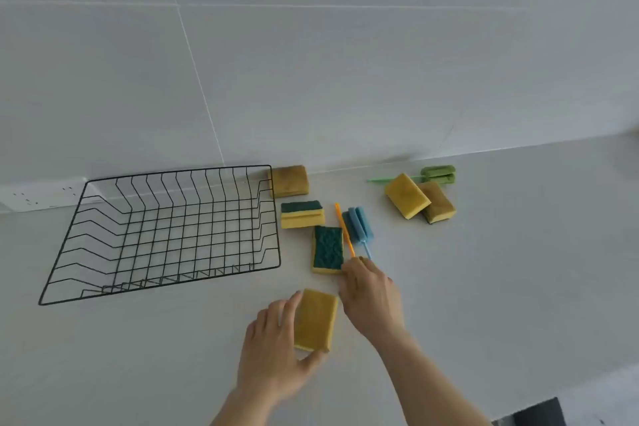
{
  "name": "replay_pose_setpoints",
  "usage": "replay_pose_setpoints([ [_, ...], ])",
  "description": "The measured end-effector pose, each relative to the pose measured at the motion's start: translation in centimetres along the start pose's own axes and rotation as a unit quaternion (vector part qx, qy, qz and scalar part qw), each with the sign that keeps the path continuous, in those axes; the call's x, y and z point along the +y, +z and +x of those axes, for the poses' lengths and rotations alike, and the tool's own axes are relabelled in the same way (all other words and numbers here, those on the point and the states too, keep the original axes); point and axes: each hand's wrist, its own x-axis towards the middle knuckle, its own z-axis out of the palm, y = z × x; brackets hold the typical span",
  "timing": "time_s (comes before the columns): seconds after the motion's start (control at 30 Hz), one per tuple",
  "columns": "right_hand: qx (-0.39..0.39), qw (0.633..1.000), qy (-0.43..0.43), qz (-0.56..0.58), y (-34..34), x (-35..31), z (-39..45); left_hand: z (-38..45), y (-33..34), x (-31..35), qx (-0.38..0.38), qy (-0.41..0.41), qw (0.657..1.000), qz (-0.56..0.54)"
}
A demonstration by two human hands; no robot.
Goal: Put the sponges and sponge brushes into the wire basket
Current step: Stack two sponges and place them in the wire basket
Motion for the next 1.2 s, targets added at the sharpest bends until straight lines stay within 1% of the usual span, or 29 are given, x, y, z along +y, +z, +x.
replay_pose_setpoints([
  [0.07, -0.009, 1.0, -0.013, 0.005, -0.2, 0.4, 2.0, 0.9, 0.6, 1.6, -0.001, -0.03, 1.0, -0.003],
  [0.1, -0.02, 1.0, -0.016, 0.001, -0.3, 0.4, 3.0, 1.2, 0.7, 2.3, -0.002, -0.05, 0.999, 0.012],
  [0.13, -0.038, 0.999, -0.011, 0.002, -0.6, 0.2, 3.9, 1.6, 1.0, 2.8, 0.007, -0.064, 0.998, 0.012],
  [0.2, -0.072, 0.997, -0.013, -0.007, -0.3, 0.1, 5.3, 2.2, 1.4, 3.7, -0.001, -0.091, 0.996, 0.002],
  [0.27, -0.094, 0.995, -0.014, -0.024, 0.3, 0.1, 6.2, 2.5, 1.7, 3.6, 0.013, -0.108, 0.994, 0.0],
  [0.37, -0.111, 0.991, -0.019, -0.073, 1.5, -0.3, 7.2, 2.3, 1.0, 2.4, 0.049, -0.104, 0.993, -0.012],
  [0.47, -0.112, 0.985, -0.015, -0.127, 2.7, -1.0, 7.3, 1.8, -0.3, 0.6, 0.096, -0.078, 0.992, -0.017],
  [0.57, -0.093, 0.984, -0.044, -0.144, 3.6, -1.6, 6.9, 1.4, -1.7, -0.9, 0.12, -0.039, 0.992, 0.025],
  [0.67, -0.106, 0.984, -0.091, -0.11, 4.0, -1.7, 6.5, 0.3, -1.8, -1.8, 0.104, 0.011, 0.992, 0.071],
  [0.73, -0.139, 0.978, -0.139, -0.063, 3.8, -1.4, 6.2, -0.9, -1.6, -2.2, 0.081, 0.02, 0.994, 0.068],
  [0.8, -0.182, 0.968, -0.172, -0.01, 3.6, -1.0, 5.9, -2.1, -1.4, -2.7, 0.042, 0.022, 0.997, 0.054],
  [0.87, -0.21, 0.961, -0.177, 0.025, 3.4, -0.6, 5.5, -3.1, -1.4, -3.1, 0.015, 0.023, 0.999, 0.036],
  [0.9, -0.212, 0.961, -0.177, 0.033, 3.5, -0.4, 5.2, -3.5, -1.4, -3.2, 0.012, 0.024, 0.999, 0.028],
  [1.0, -0.19, 0.97, -0.152, 0.019, 4.0, 0.4, 4.6, -3.9, -1.2, -3.8, 0.028, 0.024, 0.999, 0.028],
  [1.1, -0.181, 0.975, -0.13, 0.02, 3.9, 0.5, 4.5, -3.6, -1.2, -4.2, 0.005, 0.0, 1.0, 0.029],
  [1.17, -0.194, 0.969, -0.142, 0.056, 3.7, 0.2, 4.6, -3.2, -1.4, -4.1, -0.006, -0.018, 1.0, 0.007],
  [1.2, -0.203, 0.965, -0.148, 0.08, 3.5, 0.0, 4.5, -3.0, -1.4, -4.0, 0.002, -0.029, 1.0, -0.009],
])
